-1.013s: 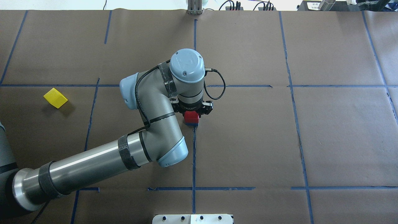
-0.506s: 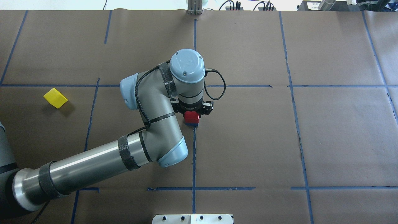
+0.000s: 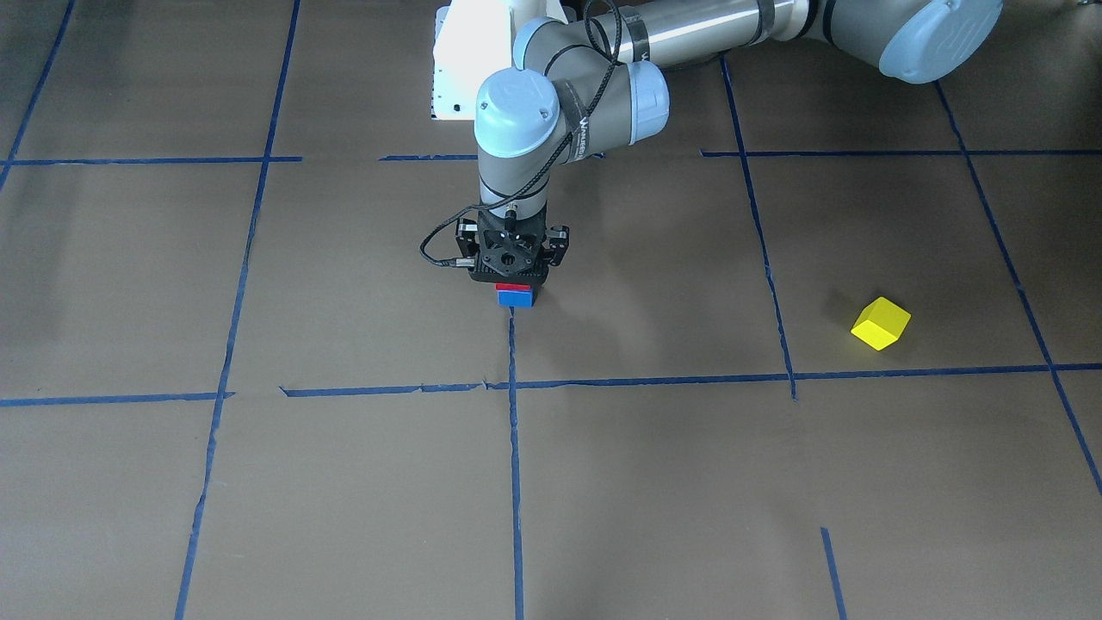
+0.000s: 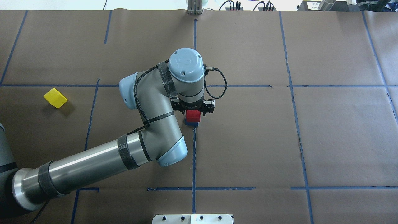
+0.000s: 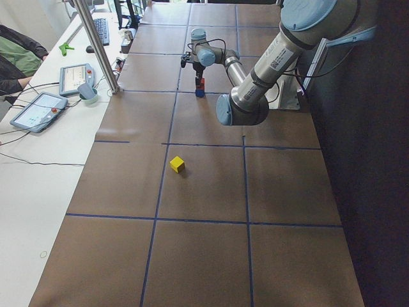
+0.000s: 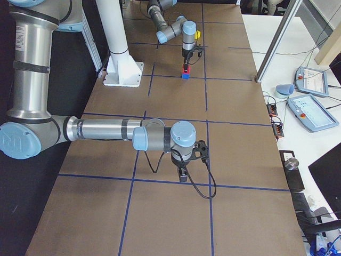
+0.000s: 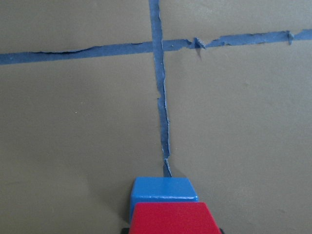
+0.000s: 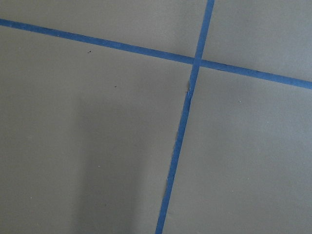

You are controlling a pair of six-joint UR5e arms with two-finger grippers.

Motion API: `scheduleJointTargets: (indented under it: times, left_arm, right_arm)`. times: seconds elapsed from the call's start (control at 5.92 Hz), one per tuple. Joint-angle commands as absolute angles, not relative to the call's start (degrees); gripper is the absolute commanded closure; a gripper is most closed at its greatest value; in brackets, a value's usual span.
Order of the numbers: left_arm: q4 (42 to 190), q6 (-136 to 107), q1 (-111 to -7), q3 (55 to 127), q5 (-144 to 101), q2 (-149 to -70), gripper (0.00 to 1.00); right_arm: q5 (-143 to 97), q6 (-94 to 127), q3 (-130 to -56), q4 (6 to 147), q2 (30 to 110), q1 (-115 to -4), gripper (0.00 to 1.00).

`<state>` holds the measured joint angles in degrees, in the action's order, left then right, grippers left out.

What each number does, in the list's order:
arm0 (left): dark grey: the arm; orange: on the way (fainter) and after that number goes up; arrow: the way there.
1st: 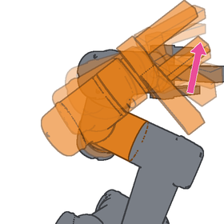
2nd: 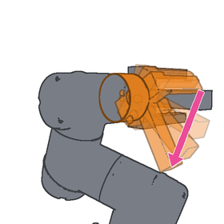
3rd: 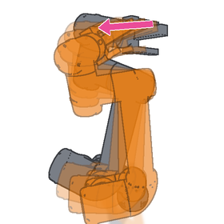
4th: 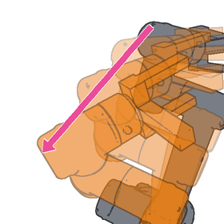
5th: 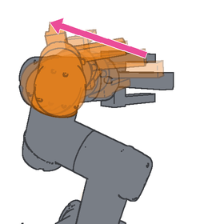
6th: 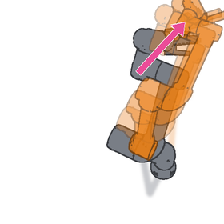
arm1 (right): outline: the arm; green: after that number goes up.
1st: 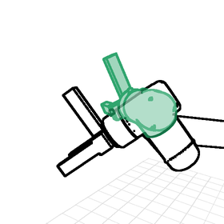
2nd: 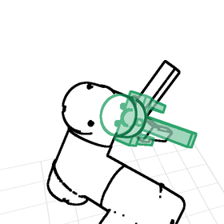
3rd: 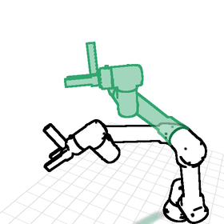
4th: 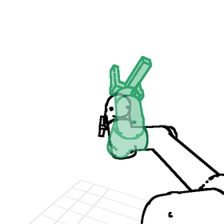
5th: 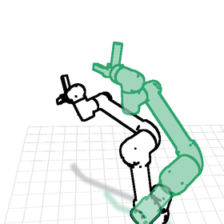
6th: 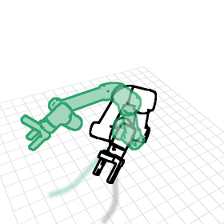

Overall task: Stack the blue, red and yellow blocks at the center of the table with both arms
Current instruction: 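Carry the red cube with the left gripper and set it on the blue cube, then open the left gripper, lift away, and reach toward the yellow cube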

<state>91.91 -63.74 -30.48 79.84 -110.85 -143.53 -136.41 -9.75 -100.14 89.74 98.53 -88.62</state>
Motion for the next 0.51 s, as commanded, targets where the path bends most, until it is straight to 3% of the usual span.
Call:
scheduleJointTargets:
  times: [0.0, 0.34]
  left_arm:
    - [92.6, -63.7, -32.2, 80.9, -110.8, -143.5, 0.0]
    - [89.0, -55.8, -37.3, 87.7, -115.9, -138.6, 0.0]
  right_arm:
    - [-136.4, -9.8, -100.0, 89.7, 98.5, -88.6, 0.0]
    - [-136.4, -9.8, -100.1, 89.7, 98.5, -88.6, 0.0]
